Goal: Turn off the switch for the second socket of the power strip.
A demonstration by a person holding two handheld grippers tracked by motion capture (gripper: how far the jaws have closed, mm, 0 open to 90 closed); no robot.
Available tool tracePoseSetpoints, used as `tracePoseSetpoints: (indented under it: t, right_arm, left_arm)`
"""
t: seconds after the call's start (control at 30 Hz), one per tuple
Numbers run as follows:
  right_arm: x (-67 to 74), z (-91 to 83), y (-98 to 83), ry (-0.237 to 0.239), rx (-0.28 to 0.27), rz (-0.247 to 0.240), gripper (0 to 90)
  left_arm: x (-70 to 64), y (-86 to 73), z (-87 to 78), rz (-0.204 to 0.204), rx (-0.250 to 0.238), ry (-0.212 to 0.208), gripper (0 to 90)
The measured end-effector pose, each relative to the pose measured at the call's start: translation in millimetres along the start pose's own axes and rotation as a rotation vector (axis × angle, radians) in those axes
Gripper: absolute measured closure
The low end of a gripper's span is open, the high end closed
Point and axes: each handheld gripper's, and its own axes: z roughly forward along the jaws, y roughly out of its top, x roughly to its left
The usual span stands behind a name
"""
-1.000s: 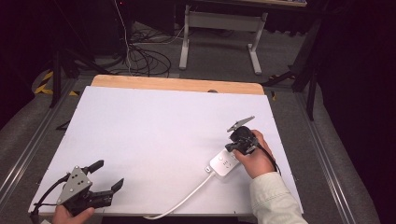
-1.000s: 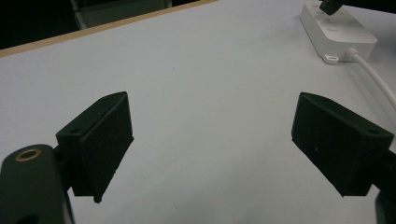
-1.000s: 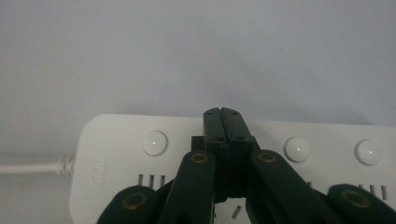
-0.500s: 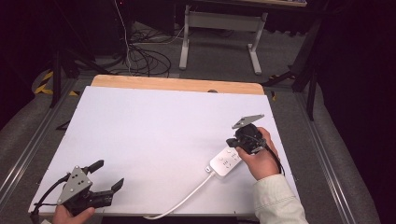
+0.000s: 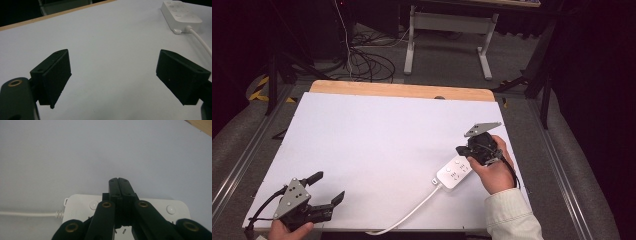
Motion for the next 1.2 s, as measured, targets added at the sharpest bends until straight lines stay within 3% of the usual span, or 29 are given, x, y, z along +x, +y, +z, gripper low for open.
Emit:
tracePoseSetpoints:
  t: [0.13, 0.33, 0.73, 0.83, 1.0, 1.2]
  right_arm:
    - [1.2, -1.3, -0.4, -0.005, -0.011, -0.007, 89.8]
    - [2.6, -10.3, -3.4, -0.005, -0.054, -0.02, 80.0]
    - [11.0, -41.2, -20.6, 0.029, -0.207, -0.019, 48.2]
    - [14.8, -47.5, -32.1, 0.046, -0.27, -0.023, 38.3]
    - [21.1, -50.0, -43.6, 0.023, -0.299, -0.043, 33.8]
    - [25.7, -50.6, -60.2, 0.041, -0.36, -0.053, 30.4]
  left_arm:
    - [0.4, 0.0, -0.1, 0.004, 0.002, 0.002, 13.3]
    - [0.3, -0.1, -0.7, 0.001, 0.001, 0.003, 13.1]
    - [0.1, 0.4, -0.1, 0.006, 0.003, 0.007, 13.1]
    - [-0.4, 0.4, 0.4, 0.005, 0.003, 0.004, 13.0]
    - [-0.7, 0.3, 0.6, -0.002, 0.003, 0.004, 12.9]
    - [-0.7, 0.3, 0.7, -0.003, 0.003, 0.004, 12.7]
